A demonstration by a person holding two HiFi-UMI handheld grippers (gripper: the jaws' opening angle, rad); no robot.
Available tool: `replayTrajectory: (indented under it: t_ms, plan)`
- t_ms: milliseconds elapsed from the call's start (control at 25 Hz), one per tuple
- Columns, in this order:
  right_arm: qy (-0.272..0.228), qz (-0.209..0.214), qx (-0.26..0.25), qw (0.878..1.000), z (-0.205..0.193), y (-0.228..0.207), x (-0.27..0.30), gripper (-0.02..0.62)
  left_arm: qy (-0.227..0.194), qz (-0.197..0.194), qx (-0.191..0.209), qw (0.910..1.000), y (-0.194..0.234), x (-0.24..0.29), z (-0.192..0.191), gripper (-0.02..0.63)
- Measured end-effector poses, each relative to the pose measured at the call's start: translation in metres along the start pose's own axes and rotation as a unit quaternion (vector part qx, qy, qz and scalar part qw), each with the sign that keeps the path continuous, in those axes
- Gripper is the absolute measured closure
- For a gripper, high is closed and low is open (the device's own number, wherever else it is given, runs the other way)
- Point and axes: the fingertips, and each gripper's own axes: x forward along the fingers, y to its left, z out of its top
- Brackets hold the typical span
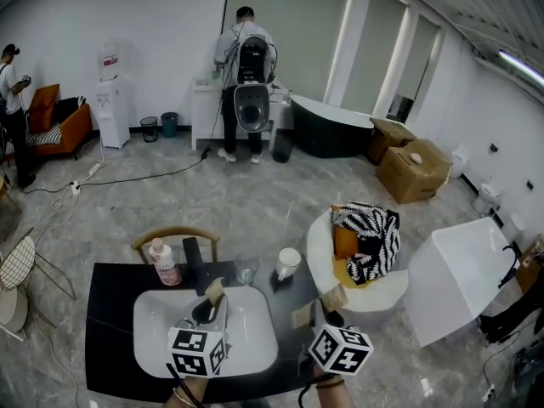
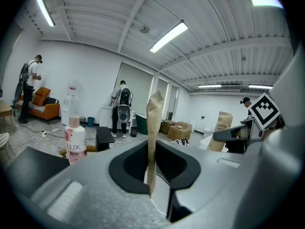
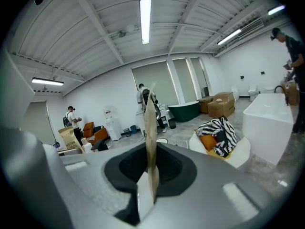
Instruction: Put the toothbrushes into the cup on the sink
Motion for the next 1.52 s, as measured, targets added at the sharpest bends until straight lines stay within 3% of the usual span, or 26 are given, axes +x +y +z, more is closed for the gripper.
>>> replayTrajectory:
  t_ms: [1520]
  plan:
    - [-0.019,0.056,-0.049,0.997,0.067,0.005,0.091,0.557,0.000,0.022,0.016,0.9996,0.008,0.034,0.005,0.566]
